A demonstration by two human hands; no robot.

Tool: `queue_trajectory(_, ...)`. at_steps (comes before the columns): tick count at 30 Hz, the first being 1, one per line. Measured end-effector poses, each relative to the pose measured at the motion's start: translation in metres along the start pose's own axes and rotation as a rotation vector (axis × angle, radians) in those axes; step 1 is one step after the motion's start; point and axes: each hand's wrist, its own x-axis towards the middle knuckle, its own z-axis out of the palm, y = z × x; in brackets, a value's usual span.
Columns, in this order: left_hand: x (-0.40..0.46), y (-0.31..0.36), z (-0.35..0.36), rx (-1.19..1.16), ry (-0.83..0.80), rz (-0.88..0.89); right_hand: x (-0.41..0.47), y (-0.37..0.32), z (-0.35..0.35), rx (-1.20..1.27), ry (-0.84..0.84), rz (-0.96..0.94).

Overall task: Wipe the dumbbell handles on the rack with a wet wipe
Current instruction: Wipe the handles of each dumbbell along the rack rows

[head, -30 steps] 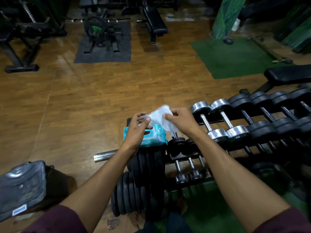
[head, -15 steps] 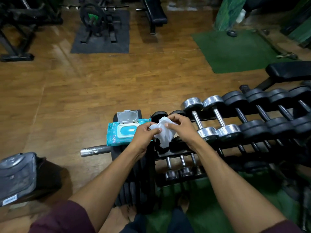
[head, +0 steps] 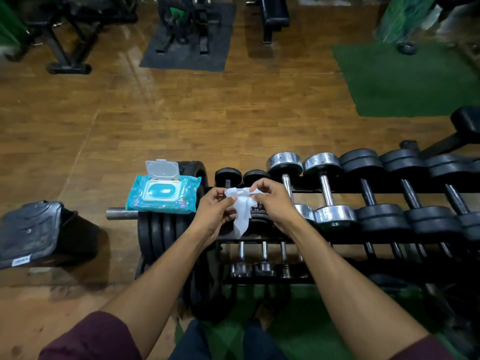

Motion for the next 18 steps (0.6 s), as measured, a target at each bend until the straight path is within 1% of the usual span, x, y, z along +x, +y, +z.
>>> queue_trajectory(2, -0.003, -0.005, 0.010, -0.063, -0.024, -0.012, 0.003, 0.002, -0.013, 0.084, 0.007, 0.034)
queue_trajectory(4, -0.006, -0.007, 0.017, -0.086, -0.028, -0.006, 0.006, 0.002, -0.020, 0.137, -0.021, 0.056)
queue_trajectory(6, -0.006, -0.008, 0.022, -0.075, -0.011, 0.008, 0.007, 0.004, -0.021, 0.154, -0.068, 0.070)
queue_trajectory(8, -0.003, -0.007, 0.024, -0.058, 0.011, 0.018, 0.010, 0.008, -0.020, 0.114, -0.121, 0.087)
queue_trajectory(9, 0.000, -0.007, 0.024, -0.044, 0.021, 0.022, 0.012, 0.011, -0.020, 0.041, -0.156, 0.083)
queue_trajectory(11, 0.008, -0.007, 0.021, -0.007, 0.044, 0.024, 0.017, 0.017, -0.017, -0.213, -0.233, 0.046)
queue_trajectory(13, 0.014, -0.010, 0.015, 0.008, 0.068, 0.007, 0.021, 0.021, -0.013, -0.431, -0.266, 0.008)
queue_trajectory(15, 0.019, -0.012, 0.010, -0.023, 0.082, -0.011, 0.023, 0.017, -0.011, -0.508, -0.271, -0.032)
queue_trajectory(18, 0.024, -0.015, 0.004, -0.093, 0.079, -0.026, 0.025, 0.007, -0.009, -0.565, -0.330, -0.060)
